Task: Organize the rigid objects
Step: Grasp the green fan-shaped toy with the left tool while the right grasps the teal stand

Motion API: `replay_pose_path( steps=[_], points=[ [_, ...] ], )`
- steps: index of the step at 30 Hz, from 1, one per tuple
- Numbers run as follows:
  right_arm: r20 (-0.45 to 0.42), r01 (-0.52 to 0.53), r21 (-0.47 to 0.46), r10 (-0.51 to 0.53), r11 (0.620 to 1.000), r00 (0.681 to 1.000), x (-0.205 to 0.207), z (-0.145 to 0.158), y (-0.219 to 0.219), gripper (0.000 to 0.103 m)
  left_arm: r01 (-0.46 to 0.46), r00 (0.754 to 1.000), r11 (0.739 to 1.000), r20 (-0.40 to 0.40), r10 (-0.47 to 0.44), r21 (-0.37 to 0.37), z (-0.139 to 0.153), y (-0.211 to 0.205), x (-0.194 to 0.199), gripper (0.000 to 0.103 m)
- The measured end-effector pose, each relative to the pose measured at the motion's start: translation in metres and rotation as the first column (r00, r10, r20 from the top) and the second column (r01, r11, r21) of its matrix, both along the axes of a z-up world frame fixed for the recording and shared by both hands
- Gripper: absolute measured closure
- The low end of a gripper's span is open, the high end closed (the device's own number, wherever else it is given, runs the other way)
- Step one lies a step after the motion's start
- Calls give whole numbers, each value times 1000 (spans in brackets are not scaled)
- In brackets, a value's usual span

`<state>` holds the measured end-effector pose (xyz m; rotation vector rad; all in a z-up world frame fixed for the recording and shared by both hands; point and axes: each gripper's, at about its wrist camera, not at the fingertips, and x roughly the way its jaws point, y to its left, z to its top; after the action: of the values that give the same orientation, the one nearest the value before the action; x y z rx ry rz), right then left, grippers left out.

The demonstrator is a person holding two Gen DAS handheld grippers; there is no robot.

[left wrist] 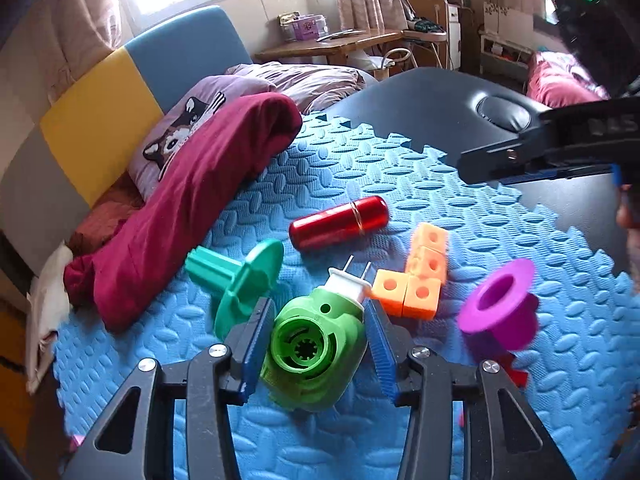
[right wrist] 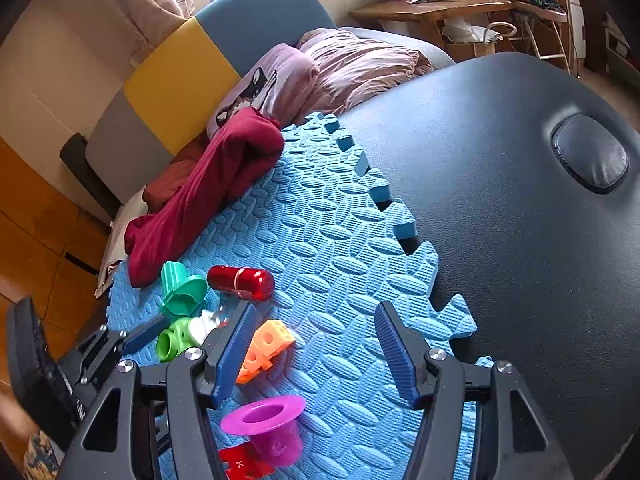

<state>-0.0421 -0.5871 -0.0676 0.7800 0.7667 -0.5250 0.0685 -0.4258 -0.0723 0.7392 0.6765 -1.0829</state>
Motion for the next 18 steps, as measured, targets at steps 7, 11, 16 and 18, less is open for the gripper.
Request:
replay_pose_path(
  steps=[7,11,16,18],
  points=[
    [-7,-2,-2,2,1000,1000,0,0,0,40,-28,994,999,-104,26,-22,4,24,-6,53],
    [-7,-1,3,1,1000,1000,0,-1,-1,40,-31,993,999,-113,28,-21,4,30,-5,36],
    [-5,0,8,0,1000,1000,-1,-2,-1,40,-2,996,1000,-91,2,-3,6,29,-3,29],
    [-6,0,7,0,1000,1000,-1,-2,-1,40,22,998,1000,-66,-21,19,4,24,-4,25]
  ],
)
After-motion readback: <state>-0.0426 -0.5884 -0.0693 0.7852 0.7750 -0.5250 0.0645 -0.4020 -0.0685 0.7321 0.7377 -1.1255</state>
